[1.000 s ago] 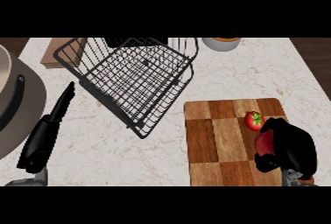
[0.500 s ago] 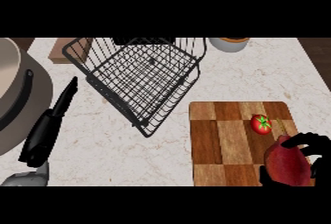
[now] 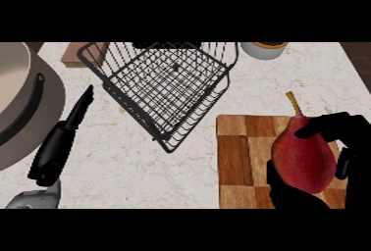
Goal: Pick the pear from the cutting board and place it in the tiered basket
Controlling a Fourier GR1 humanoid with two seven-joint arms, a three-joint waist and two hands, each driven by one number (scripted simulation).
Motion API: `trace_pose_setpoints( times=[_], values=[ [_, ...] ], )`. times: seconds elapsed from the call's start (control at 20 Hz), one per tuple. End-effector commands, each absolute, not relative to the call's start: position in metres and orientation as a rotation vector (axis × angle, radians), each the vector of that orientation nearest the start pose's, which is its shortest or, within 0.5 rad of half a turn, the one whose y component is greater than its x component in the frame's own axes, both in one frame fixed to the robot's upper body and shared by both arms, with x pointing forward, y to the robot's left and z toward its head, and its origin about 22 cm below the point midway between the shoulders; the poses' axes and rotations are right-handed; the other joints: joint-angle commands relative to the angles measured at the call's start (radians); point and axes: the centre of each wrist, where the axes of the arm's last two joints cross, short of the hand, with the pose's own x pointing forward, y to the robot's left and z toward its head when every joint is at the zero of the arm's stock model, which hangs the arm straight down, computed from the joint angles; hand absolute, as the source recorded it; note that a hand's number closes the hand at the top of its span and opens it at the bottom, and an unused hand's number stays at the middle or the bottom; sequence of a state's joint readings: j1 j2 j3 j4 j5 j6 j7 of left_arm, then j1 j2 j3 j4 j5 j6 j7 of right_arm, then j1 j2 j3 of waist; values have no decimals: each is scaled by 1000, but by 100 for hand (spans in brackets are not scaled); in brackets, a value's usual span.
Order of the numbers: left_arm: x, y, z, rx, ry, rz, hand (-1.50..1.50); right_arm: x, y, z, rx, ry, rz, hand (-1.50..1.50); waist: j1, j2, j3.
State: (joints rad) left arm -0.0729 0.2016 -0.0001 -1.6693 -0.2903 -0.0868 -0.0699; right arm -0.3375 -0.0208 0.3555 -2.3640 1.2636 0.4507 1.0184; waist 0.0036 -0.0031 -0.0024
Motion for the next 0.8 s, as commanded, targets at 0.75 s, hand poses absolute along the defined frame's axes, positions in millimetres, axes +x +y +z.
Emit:
trace_pose_setpoints(
  times=[0.75],
  values=[
    [267,254,53,262,-1763,-524,0,304,-55,324,-1049,-1352,381,150,46,9,0]
  ],
)
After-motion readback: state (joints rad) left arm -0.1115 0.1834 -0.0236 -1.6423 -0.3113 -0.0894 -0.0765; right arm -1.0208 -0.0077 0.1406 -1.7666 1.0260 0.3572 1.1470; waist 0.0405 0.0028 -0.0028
